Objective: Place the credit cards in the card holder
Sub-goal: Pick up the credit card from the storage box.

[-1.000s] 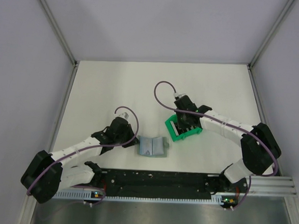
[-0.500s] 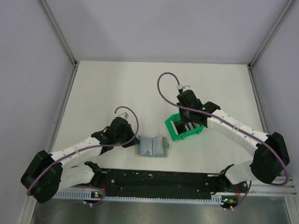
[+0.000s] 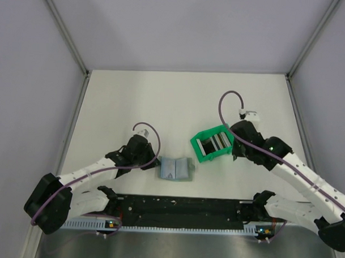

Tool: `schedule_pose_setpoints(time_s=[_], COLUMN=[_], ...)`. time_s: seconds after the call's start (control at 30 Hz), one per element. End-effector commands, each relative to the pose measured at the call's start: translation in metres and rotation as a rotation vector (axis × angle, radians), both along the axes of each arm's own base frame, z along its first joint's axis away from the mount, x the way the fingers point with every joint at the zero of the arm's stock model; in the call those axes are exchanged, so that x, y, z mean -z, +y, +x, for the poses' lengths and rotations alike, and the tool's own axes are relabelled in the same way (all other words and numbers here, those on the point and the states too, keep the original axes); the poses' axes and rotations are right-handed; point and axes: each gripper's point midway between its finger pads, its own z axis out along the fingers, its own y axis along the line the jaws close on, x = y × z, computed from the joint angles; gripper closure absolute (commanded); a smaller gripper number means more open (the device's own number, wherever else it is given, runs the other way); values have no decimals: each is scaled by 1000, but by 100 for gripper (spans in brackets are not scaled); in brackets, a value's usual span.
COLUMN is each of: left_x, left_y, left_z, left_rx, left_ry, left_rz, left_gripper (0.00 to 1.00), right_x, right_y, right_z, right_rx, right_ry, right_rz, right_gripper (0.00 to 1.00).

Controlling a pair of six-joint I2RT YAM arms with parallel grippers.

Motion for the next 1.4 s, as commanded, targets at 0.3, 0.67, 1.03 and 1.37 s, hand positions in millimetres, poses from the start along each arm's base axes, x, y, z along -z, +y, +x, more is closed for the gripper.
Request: schedule_pose_setpoints(time_s=[0.3,0.67,1.03,1.37], left_x=[-14,-15,-13,-10], left_y=[-5,-8,-8,-7], left_z=[14,14,13,10], left_rx=[26,38,32,41], left_ry=[-80,-96,-93,-85], left_rz=[-7,-27,-31,-32], left_gripper=[100,100,100,100], right_x=[80,132,141,143], right_y=[-54,-39,-37,-34], right_z=[-37,-44,-48,-49], right_rx=[264,250,241,225], right_ry=[87,140,172,193], right_rz=[-76,14,12,4], right_gripper=[100,100,100,98])
